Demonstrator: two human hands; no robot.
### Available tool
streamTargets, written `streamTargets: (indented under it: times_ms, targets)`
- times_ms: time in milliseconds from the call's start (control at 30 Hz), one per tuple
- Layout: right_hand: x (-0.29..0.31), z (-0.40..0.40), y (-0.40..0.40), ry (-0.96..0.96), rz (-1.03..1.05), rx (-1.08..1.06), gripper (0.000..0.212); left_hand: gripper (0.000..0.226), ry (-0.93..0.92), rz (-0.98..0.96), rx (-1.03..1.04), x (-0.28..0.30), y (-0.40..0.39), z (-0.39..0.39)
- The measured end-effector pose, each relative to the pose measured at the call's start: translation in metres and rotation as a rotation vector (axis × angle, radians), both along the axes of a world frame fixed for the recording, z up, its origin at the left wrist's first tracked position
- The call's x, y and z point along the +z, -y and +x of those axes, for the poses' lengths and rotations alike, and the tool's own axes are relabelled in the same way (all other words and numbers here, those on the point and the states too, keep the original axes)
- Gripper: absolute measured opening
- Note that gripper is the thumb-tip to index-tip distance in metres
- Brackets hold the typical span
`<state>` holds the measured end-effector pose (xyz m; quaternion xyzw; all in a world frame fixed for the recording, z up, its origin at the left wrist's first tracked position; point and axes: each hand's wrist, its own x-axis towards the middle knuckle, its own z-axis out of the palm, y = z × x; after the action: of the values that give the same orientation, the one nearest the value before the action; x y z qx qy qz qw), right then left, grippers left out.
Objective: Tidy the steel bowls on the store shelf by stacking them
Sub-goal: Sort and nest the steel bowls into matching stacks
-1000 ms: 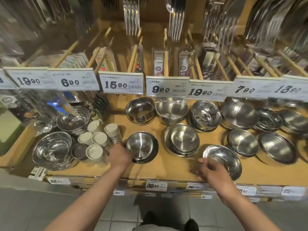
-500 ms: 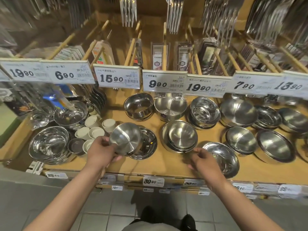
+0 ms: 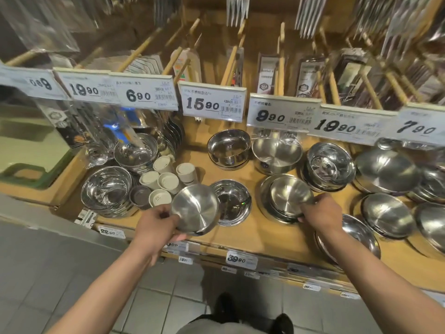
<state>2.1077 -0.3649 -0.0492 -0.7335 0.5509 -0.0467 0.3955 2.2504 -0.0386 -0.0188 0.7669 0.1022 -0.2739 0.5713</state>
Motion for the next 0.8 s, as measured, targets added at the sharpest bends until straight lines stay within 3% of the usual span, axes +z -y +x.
streamTargets:
  times_ms: [333,533,800]
  targets:
    - [0.006,-0.009,0.009,0.171,-0.058,0.039,0.022,0.025,-0.046,0.015,-0.062,-0.021,0.000,-0.010]
    - [0.010,-0.017,0.001,0.380,0.136,-0.094,0.027,0.024,-0.081,0.076,-0.057,-0.035,-0.002,-0.015]
    - [0.017,-0.013,-0.044,0.446,0.461,-0.012,0.028,0.030,-0.091,0.107,-0.025,-0.042,0.002,-0.014]
